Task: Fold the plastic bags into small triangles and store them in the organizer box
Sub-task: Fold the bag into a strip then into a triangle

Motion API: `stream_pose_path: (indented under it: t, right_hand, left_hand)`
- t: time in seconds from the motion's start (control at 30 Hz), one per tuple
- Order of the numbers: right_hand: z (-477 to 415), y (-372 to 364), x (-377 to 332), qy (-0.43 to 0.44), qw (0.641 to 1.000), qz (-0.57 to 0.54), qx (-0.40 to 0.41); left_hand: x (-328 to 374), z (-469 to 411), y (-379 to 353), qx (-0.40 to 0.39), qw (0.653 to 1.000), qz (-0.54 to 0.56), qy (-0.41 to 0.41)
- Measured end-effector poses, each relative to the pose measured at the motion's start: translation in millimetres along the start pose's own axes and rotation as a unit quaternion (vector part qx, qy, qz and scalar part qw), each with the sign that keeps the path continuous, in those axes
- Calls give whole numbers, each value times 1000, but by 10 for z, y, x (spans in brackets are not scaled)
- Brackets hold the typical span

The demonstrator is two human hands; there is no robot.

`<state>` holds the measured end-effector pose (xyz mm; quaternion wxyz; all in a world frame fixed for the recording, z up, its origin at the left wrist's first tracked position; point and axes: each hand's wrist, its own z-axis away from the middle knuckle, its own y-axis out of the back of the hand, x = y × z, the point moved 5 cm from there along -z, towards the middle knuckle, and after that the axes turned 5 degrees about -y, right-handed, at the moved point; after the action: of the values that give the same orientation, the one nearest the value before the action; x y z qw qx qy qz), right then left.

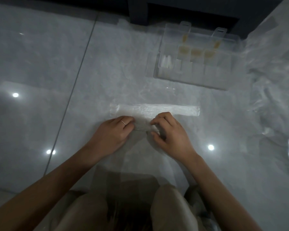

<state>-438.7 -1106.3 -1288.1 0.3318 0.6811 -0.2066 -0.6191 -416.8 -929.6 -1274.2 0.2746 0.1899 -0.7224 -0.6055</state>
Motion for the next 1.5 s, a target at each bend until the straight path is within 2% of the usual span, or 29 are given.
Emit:
stream_pose_path:
  t: [0.13, 0.3, 0.5, 0.6, 0.87, 1.0, 1.13, 1.5]
  right_hand:
    - [-15, -5, 12, 2, 1000, 4, 10]
    - [-50, -24, -26, 18, 996, 77, 29]
    - [-73, -8, 23, 5, 995, 79, 62]
    - [-75, -6, 25, 19, 994, 89, 56]
    - [-46, -54, 58, 10, 996, 86, 22]
    - [-59, -65, 72, 12, 996, 88, 1]
    - [-77, -71, 73, 18, 995, 99, -19]
    - [-64, 2, 137, 13, 989, 144, -23]
  left_hand:
    - [-40, -50, 7, -5, 1000, 23, 16]
    - [-98, -141, 97, 13, 993, 81, 84]
    - [-133, -83, 39, -43, 995, 64, 65]
    - [-131, -20, 2, -67, 996, 42, 48]
    - [-106, -44, 30, -30, 999, -3, 17]
    - [-134, -74, 26, -30, 999, 2, 34]
    - [-180, -71, -8, -61, 996, -3, 58]
    - [-206, -50, -53, -89, 993, -10, 70]
